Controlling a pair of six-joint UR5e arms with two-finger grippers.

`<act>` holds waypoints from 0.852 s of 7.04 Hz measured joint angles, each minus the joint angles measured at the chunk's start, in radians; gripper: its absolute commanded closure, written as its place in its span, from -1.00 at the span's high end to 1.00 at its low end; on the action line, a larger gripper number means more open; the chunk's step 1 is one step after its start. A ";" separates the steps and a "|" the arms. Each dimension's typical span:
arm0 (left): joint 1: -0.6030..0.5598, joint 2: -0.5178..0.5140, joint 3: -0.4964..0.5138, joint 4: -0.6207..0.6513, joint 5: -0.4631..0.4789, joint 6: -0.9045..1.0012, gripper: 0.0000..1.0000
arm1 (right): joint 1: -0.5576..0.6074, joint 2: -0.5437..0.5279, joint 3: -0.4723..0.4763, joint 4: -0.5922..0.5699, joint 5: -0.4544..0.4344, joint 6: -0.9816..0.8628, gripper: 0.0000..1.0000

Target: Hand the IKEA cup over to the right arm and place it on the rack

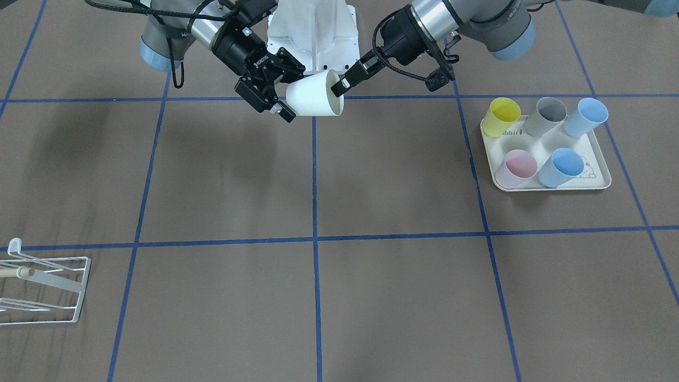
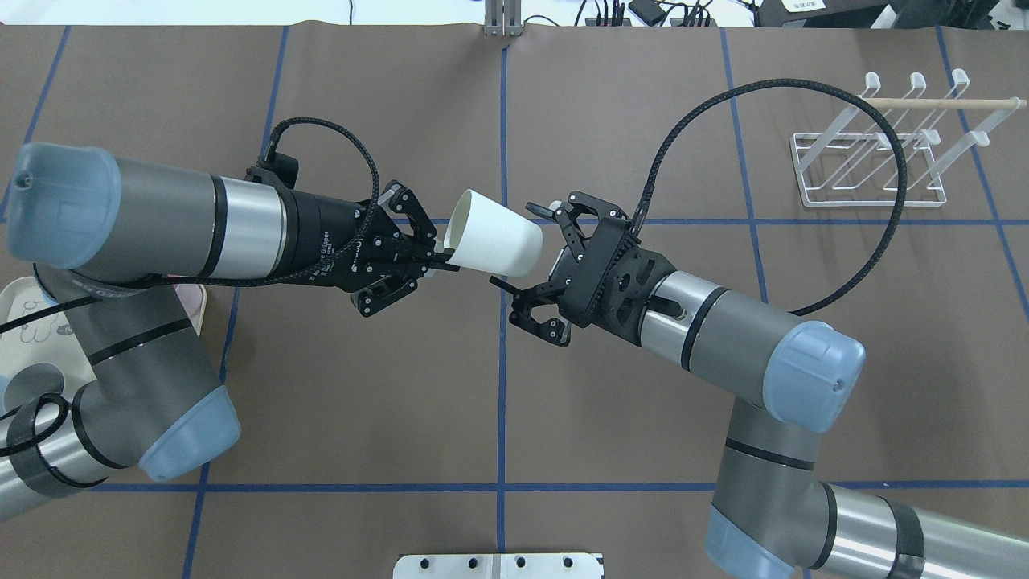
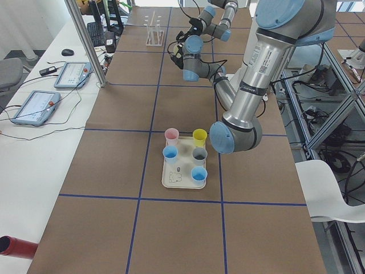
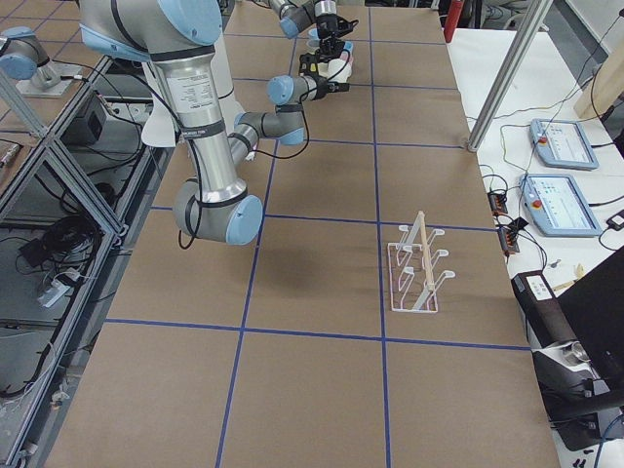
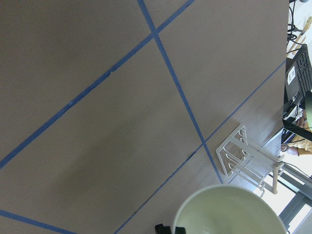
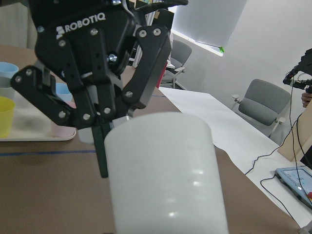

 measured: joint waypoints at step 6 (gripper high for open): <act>0.000 0.001 0.001 0.000 0.001 0.001 -1.00 | -0.004 -0.004 0.007 0.002 -0.031 0.000 0.15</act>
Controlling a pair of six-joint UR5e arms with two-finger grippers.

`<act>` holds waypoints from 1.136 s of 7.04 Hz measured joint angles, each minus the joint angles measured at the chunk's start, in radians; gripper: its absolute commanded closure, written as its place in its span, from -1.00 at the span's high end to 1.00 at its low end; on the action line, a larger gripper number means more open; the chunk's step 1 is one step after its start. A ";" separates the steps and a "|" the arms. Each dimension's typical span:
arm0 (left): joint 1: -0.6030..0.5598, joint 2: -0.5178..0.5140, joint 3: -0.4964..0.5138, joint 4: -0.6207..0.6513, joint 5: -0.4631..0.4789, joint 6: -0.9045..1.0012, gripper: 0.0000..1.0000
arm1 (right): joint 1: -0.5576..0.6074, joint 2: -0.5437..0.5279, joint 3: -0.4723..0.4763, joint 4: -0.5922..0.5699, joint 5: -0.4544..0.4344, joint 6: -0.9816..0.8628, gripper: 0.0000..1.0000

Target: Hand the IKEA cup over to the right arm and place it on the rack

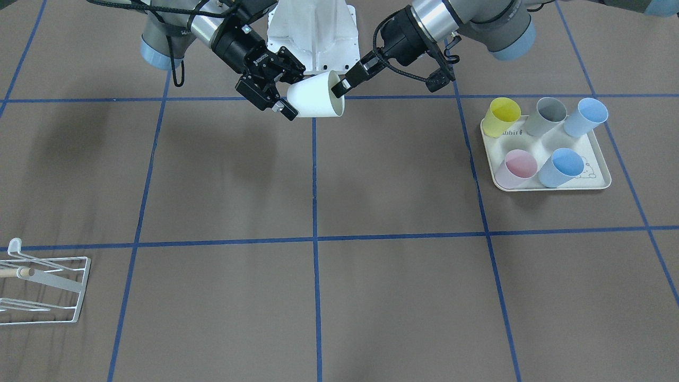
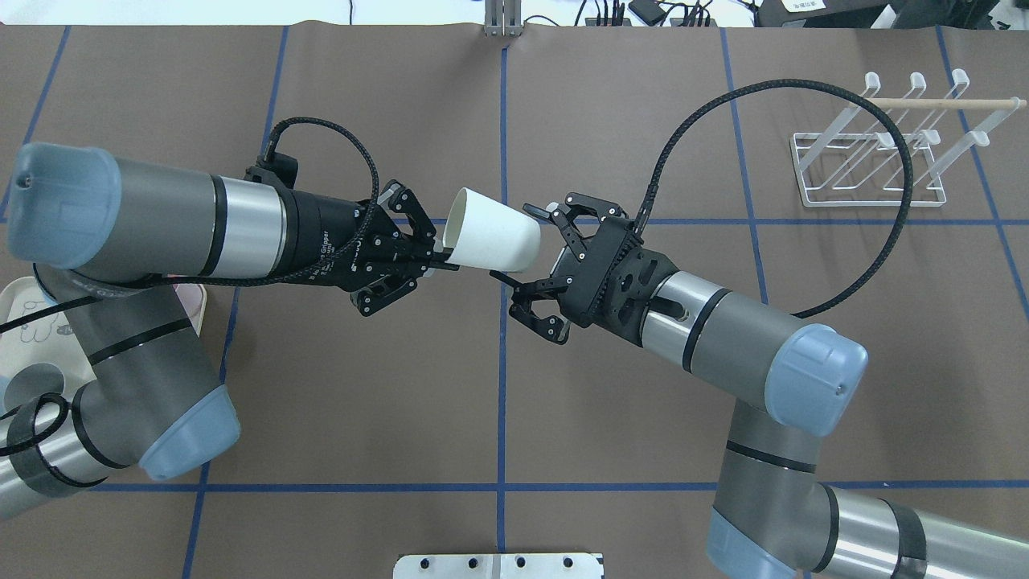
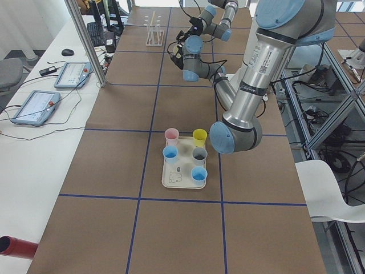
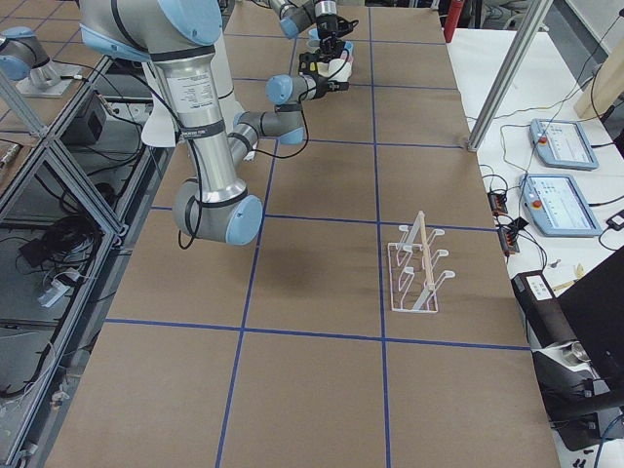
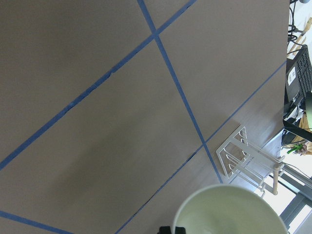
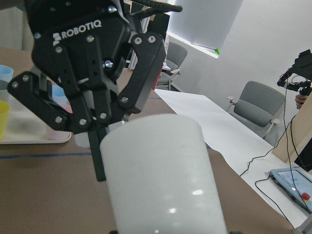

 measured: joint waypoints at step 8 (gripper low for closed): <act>0.000 -0.011 -0.001 0.000 -0.002 0.004 -1.00 | -0.011 0.002 0.001 0.005 -0.034 0.000 0.17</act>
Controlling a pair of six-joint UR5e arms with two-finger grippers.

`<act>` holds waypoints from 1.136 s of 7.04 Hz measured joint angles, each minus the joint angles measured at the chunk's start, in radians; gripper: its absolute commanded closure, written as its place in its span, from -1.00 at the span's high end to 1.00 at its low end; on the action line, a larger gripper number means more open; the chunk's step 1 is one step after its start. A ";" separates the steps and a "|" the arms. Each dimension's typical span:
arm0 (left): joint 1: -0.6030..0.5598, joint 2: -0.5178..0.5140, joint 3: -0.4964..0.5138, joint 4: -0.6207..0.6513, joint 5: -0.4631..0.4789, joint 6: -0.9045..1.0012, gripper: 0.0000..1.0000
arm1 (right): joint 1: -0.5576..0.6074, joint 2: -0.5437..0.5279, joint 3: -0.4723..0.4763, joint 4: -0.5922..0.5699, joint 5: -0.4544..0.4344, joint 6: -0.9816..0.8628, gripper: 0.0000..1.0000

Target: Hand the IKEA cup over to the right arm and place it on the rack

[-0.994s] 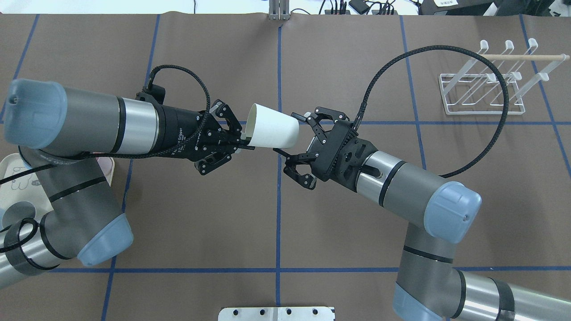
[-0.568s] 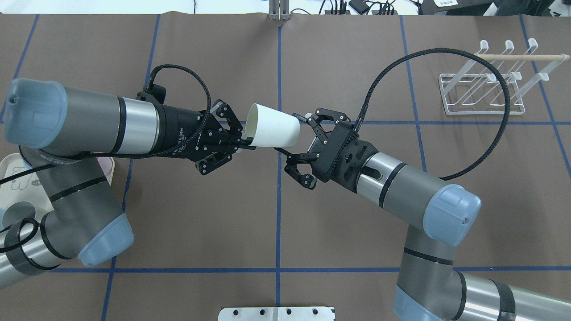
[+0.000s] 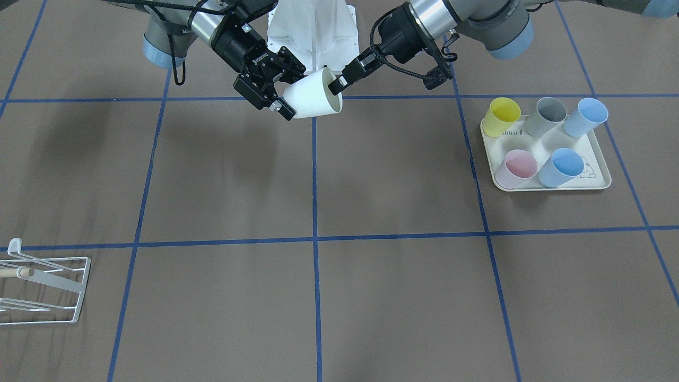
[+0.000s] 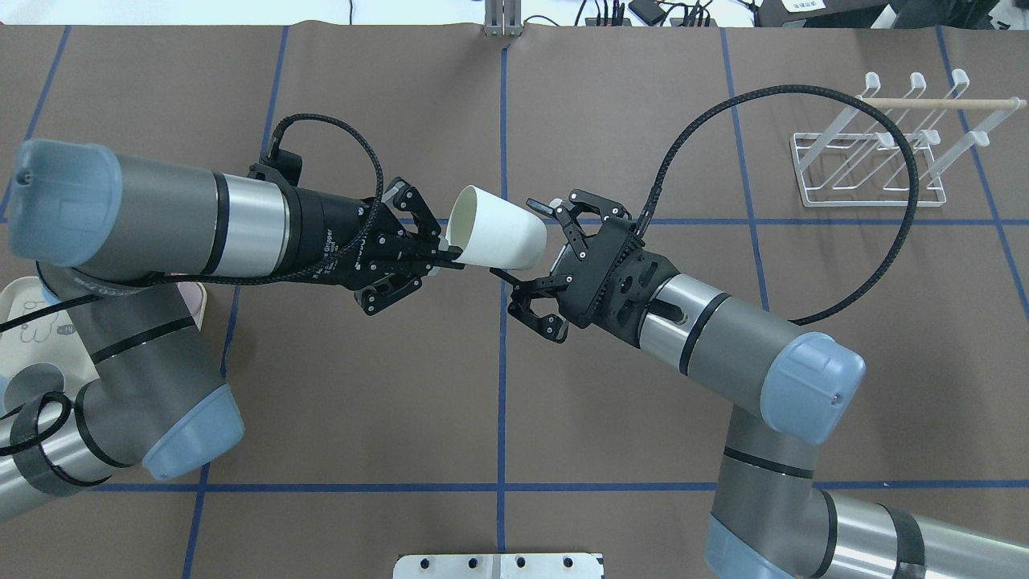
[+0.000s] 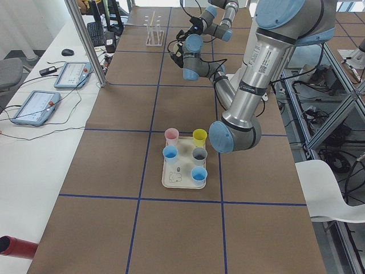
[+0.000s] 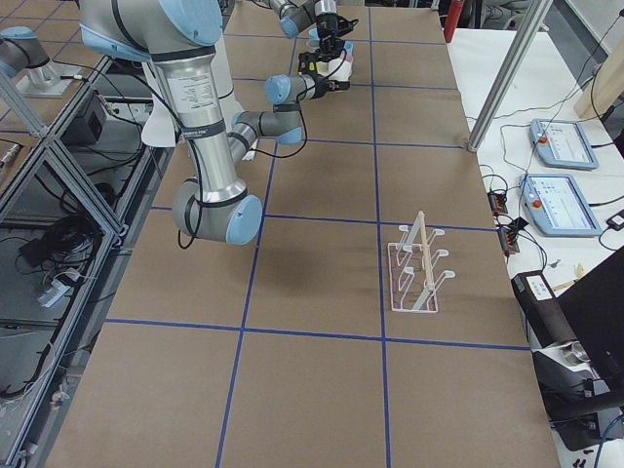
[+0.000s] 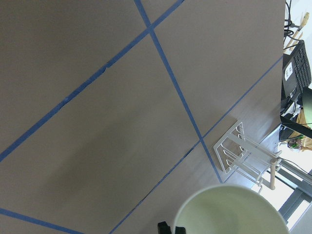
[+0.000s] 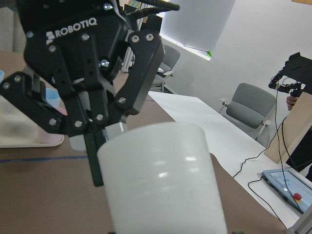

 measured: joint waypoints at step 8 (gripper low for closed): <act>0.000 0.009 -0.033 0.000 -0.012 0.026 1.00 | 0.002 -0.014 0.001 -0.001 -0.019 0.000 -0.32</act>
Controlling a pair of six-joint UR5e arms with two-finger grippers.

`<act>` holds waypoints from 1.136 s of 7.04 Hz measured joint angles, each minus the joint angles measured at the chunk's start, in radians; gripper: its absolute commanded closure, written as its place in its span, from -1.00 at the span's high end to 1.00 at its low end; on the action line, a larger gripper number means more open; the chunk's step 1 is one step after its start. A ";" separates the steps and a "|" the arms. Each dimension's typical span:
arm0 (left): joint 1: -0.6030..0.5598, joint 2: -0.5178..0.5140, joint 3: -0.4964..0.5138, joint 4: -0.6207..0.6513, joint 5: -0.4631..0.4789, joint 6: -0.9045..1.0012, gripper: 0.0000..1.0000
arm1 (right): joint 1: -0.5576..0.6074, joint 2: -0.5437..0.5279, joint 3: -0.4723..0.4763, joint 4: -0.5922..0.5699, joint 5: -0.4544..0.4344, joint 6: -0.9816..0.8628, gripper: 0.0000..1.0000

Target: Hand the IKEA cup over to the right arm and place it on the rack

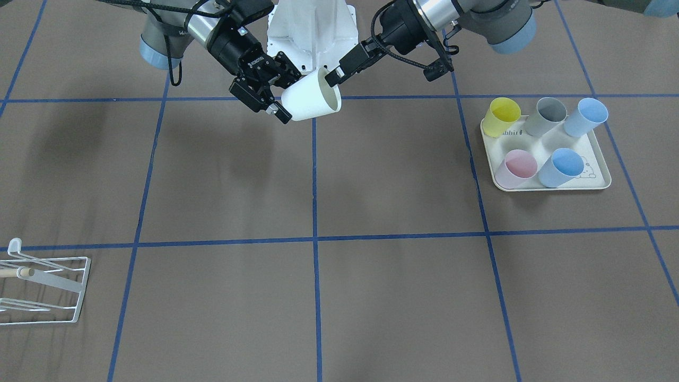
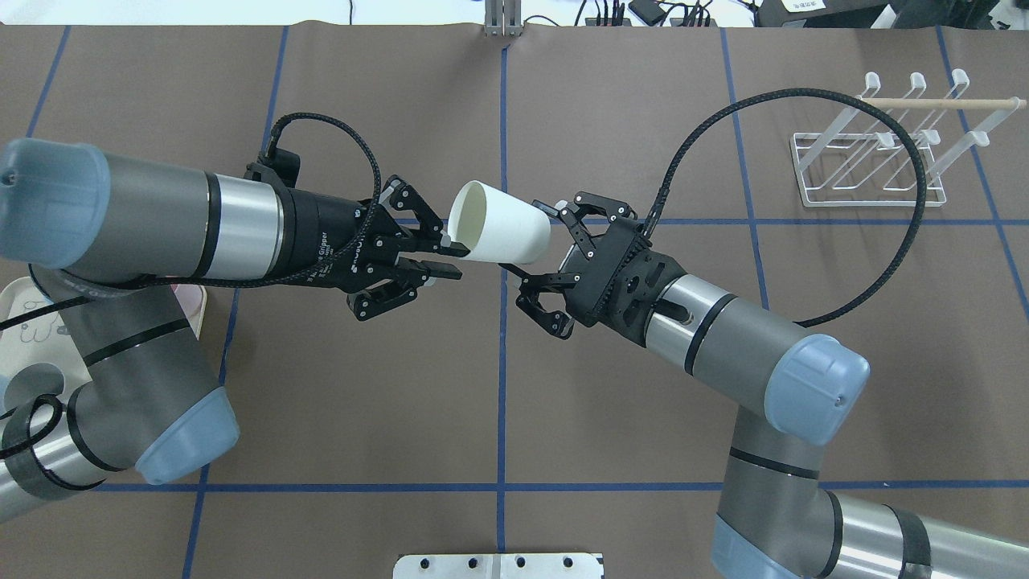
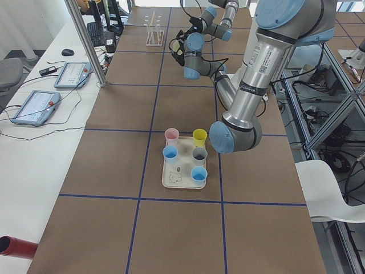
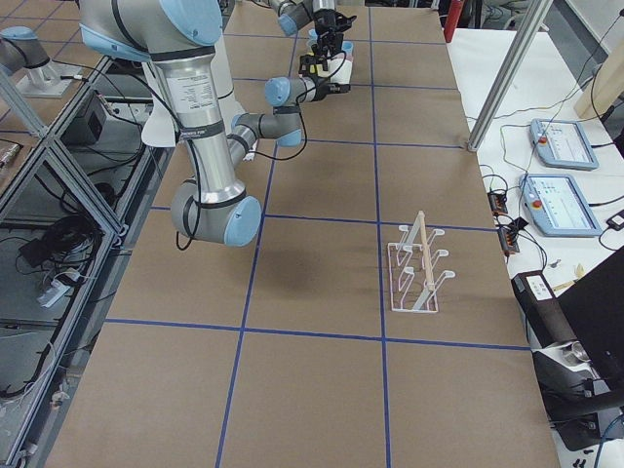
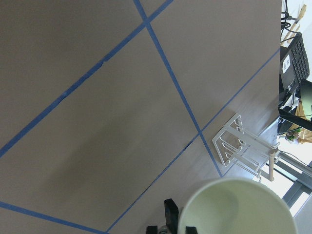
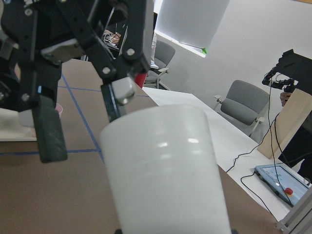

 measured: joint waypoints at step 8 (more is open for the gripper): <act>-0.099 0.162 -0.053 0.009 -0.102 0.298 1.00 | 0.062 -0.115 0.092 -0.035 -0.002 0.031 -1.00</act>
